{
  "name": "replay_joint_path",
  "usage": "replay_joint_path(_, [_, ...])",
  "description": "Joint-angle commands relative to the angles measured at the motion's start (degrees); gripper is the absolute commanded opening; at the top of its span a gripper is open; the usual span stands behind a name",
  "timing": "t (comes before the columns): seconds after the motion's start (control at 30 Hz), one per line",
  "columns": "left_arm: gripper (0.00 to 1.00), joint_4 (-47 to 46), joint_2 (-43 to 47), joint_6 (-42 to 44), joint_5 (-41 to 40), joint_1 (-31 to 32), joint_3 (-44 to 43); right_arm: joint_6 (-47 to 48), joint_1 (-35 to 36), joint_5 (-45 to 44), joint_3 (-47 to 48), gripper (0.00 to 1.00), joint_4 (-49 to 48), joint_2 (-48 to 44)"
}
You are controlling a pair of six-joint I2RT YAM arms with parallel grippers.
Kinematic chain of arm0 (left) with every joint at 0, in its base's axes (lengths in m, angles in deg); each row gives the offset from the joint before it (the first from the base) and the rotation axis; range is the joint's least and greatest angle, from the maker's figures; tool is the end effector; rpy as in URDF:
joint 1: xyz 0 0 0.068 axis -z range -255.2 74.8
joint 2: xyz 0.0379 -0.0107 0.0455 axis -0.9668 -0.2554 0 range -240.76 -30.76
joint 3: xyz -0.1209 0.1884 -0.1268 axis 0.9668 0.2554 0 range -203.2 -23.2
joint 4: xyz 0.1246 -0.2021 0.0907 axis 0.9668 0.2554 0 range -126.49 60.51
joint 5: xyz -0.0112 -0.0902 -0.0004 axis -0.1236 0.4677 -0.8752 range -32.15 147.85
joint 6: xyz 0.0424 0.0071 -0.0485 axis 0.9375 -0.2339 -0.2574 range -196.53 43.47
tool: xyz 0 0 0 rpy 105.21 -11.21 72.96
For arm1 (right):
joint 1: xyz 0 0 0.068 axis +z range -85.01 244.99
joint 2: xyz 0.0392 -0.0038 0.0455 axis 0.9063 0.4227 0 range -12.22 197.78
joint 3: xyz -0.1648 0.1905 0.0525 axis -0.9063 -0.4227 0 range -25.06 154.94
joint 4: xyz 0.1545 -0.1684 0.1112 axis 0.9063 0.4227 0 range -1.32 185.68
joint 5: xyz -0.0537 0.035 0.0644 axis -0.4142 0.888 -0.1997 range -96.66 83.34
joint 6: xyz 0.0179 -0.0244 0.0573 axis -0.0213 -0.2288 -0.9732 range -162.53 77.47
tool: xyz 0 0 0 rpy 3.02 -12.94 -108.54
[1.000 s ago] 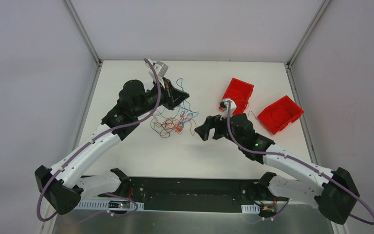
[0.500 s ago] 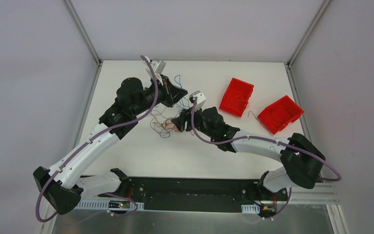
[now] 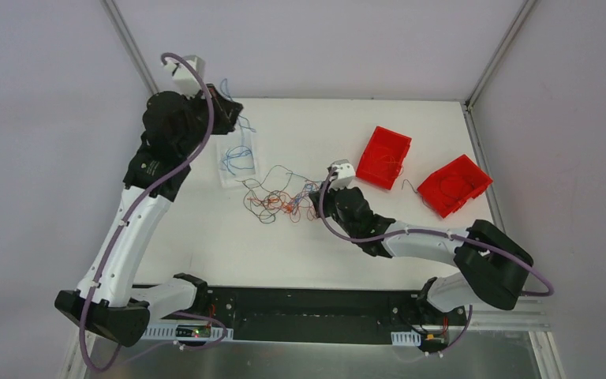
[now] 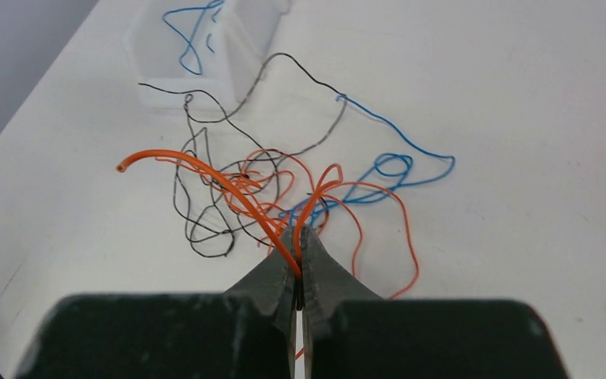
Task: Untangle the cables
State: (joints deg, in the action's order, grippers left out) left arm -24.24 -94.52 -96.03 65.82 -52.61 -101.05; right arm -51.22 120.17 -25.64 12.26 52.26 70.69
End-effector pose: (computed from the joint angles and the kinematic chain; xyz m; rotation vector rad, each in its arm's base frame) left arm 0.2280 -0.1024 0.4557 0.1556 1.5720 -0.6867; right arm 0.1953 0.2521 0.2126 -0.4576 1.6912 0.5350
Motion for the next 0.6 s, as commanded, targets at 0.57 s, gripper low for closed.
replay_joint_path(0.57, [0.00, 2.1, -16.8, 1.7, -3.5, -13.3, -1.0, -8.5, -1.1, 0.2, -5.7, 0.00, 13.5, -17.3])
